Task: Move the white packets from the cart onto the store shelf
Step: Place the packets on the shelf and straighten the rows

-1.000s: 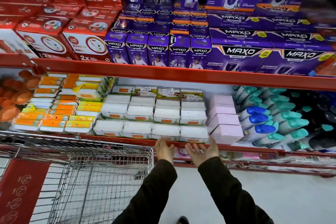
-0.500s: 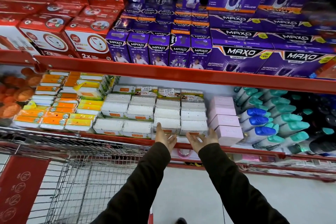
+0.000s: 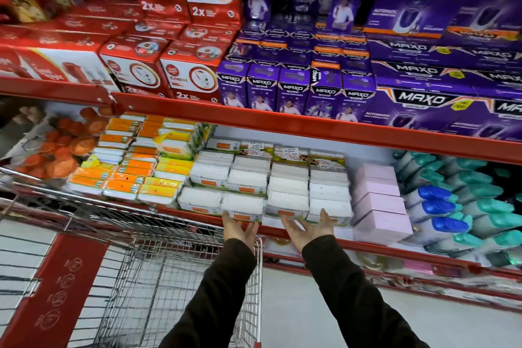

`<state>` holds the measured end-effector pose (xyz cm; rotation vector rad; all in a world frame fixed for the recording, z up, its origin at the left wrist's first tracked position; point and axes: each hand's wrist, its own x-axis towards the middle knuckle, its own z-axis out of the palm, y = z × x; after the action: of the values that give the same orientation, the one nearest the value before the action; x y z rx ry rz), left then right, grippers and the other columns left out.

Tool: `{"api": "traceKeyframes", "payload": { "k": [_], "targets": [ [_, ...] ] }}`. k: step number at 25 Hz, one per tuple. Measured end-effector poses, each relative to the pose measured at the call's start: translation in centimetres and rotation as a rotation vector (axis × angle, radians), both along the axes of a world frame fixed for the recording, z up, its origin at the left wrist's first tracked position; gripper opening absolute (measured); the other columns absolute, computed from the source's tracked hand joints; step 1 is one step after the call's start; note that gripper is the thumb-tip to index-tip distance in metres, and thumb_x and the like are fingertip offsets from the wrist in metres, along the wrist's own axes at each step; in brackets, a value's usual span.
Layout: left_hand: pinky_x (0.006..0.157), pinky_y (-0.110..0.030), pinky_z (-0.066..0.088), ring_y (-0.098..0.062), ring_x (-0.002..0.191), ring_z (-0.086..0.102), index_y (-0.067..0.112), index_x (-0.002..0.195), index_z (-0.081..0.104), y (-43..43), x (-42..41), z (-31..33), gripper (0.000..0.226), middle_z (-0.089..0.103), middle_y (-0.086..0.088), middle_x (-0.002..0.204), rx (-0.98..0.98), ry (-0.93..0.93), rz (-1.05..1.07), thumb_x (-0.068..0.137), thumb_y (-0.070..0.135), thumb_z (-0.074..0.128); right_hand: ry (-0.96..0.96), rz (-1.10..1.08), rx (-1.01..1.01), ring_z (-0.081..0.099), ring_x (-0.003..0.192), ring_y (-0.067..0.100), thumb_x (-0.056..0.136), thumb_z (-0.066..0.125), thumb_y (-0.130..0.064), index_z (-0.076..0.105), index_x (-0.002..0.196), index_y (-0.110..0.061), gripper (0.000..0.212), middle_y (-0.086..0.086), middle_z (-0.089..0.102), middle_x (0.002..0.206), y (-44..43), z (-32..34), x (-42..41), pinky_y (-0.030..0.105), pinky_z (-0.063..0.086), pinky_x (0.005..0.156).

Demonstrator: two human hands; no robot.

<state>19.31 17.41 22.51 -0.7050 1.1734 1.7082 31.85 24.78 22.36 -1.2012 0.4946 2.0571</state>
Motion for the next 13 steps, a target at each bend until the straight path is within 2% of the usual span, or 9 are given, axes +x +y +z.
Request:
{"api": "traceKeyframes", "payload": {
  "k": [5,10,13],
  "targets": [
    [0.115,-0.048,0.040,-0.034,0.150,0.022,0.022,0.157,0.021,1.1,-2.6,0.8,0.065,0.013,-0.009,0.165,0.019,0.005,-0.031,0.101,0.047,0.043,-0.045,-0.021,0.004,0.036,0.142,0.043,0.095,0.051,-0.052,0.026,0.151,-0.004,0.078,0.027,0.028,0.157,0.7,0.6,-1.9,0.050,0.034,0.117],
    [0.103,-0.045,0.052,-0.035,0.136,0.038,0.024,0.152,0.033,2.8,-3.5,0.6,0.062,0.022,-0.010,0.162,0.029,-0.009,-0.090,0.097,0.047,0.051,-0.065,-0.015,0.012,0.038,0.141,0.043,0.094,0.054,-0.050,0.029,0.149,-0.003,0.077,0.026,0.028,0.156,0.9,0.2,-2.3,0.051,0.039,0.114],
    [0.103,-0.043,0.053,-0.034,0.122,0.043,0.023,0.151,0.034,3.1,-3.8,1.1,0.066,0.023,-0.011,0.161,0.037,-0.045,-0.115,0.095,0.051,0.053,-0.075,-0.023,0.020,0.040,0.139,0.043,0.094,0.056,-0.048,0.029,0.148,-0.003,0.075,0.026,0.030,0.155,0.8,0.4,-2.3,0.050,0.040,0.113]
  ]
}}
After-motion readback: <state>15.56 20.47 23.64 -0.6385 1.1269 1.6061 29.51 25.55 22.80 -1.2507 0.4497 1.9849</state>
